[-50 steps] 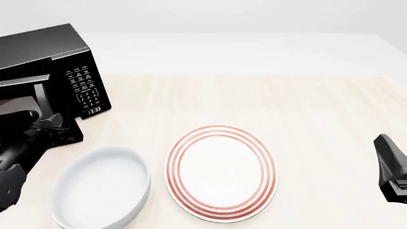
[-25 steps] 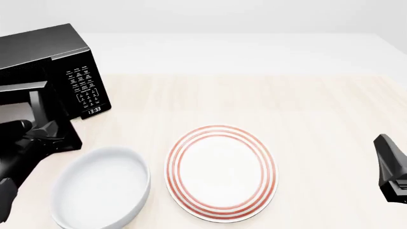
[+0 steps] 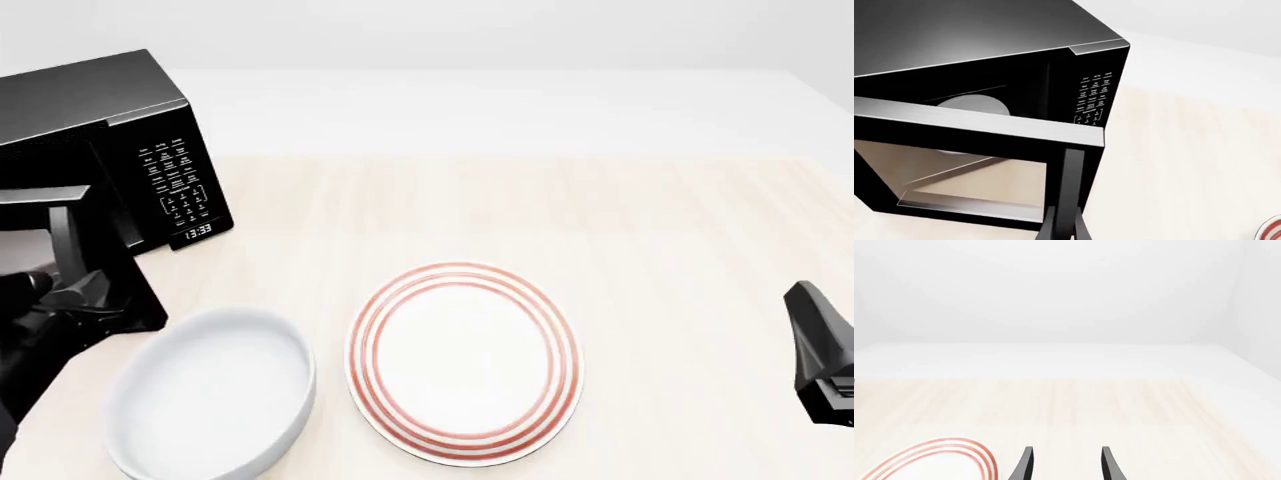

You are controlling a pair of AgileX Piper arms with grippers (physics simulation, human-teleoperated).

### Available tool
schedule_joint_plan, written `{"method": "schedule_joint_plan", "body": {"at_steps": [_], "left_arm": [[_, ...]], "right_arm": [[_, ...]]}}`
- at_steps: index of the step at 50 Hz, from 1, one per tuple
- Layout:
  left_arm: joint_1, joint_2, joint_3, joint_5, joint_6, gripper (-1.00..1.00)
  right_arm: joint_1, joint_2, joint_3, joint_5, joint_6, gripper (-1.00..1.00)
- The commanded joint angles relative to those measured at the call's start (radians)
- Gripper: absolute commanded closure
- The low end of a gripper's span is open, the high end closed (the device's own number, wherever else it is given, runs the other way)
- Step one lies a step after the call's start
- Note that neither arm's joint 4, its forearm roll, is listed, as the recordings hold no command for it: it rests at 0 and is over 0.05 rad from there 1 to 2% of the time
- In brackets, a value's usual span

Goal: Open the microwave.

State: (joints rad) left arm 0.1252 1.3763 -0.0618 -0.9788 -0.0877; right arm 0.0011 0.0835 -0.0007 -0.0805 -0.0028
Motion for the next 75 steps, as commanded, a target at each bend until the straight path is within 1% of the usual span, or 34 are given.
{"method": "schedule_joint_plan", "body": {"at_steps": [1,9,11,36,49,50,55,68,71,75], "left_arm": [[-0.052,-0.092,-0.032,-0.13,-0.014,1.0],[-0.046,-0.091,-0.01,-0.144,-0.015,1.0],[-0.045,-0.112,-0.003,-0.13,-0.014,1.0],[-0.039,-0.087,-0.003,-0.157,-0.019,1.0],[-0.014,-0.066,0.005,-0.176,-0.036,1.0],[-0.01,-0.076,0.005,-0.166,-0.036,-1.0],[-0.001,-0.066,0.011,-0.181,-0.052,-1.0],[0.019,-0.04,0.024,-0.21,-0.057,-1.0],[0.013,-0.058,0.015,-0.185,-0.055,-1.0],[0.013,-0.067,0.018,-0.18,-0.056,-1.0]], "right_arm": [[0.0,0.0,0.0,0.0,0.0,-1.0],[0.0,0.0,0.0,0.0,0.0,-1.0],[0.0,0.0,0.0,0.0,0.0,-1.0],[0.0,0.0,0.0,0.0,0.0,-1.0],[0.0,0.0,0.0,0.0,0.0,-1.0],[0.0,0.0,0.0,0.0,0.0,-1.0],[0.0,0.0,0.0,0.0,0.0,-1.0],[0.0,0.0,0.0,0.0,0.0,-1.0],[0.0,0.0,0.0,0.0,0.0,-1.0],[0.0,0.0,0.0,0.0,0.0,-1.0]]}}
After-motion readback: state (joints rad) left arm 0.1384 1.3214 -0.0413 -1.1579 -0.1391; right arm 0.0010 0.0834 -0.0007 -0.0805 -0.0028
